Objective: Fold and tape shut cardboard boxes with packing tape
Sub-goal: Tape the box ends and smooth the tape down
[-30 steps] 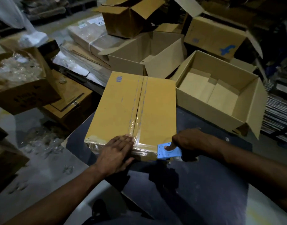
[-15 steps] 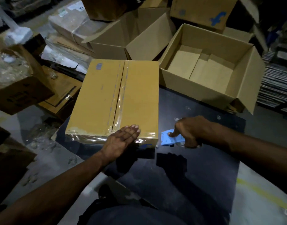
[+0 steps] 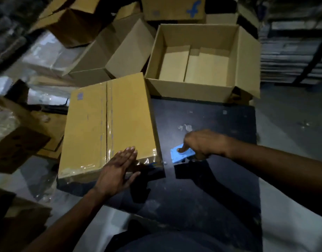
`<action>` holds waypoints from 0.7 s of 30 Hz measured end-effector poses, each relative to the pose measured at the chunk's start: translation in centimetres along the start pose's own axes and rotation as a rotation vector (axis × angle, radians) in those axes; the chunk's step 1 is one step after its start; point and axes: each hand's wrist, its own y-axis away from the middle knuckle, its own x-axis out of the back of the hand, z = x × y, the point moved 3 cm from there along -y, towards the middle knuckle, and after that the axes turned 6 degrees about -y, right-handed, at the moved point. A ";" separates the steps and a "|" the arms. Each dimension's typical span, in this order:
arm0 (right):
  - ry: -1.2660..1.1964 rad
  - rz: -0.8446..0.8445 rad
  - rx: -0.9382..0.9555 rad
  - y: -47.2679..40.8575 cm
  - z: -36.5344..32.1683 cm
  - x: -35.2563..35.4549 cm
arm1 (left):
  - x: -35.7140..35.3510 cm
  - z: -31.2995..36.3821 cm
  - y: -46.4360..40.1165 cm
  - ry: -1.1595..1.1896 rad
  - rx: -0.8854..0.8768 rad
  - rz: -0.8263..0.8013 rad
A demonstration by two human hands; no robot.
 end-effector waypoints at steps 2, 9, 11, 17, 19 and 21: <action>-0.036 0.025 0.017 -1.4 -0.9 -1.3 | 1.6 1.1 -0.8 -0.051 -0.028 -0.005; -0.025 0.128 -0.060 -5.7 -3.3 -2.3 | 2.9 3.2 -5.9 -0.022 -0.255 -0.127; -0.039 0.109 -0.096 -6.3 -3.9 -2.1 | 2.6 3.2 -7.2 -0.060 -0.327 -0.175; 0.054 -0.069 -0.223 -7.4 -2.8 -4.7 | 2.7 3.4 -10.4 -0.156 -0.427 -0.290; -0.093 -0.110 -0.247 -6.7 -1.2 -5.9 | 2.7 4.0 -11.3 -0.178 -0.453 -0.322; -0.247 -0.113 -0.240 -5.4 0.5 -6.5 | 2.6 4.5 -12.0 -0.167 -0.456 -0.352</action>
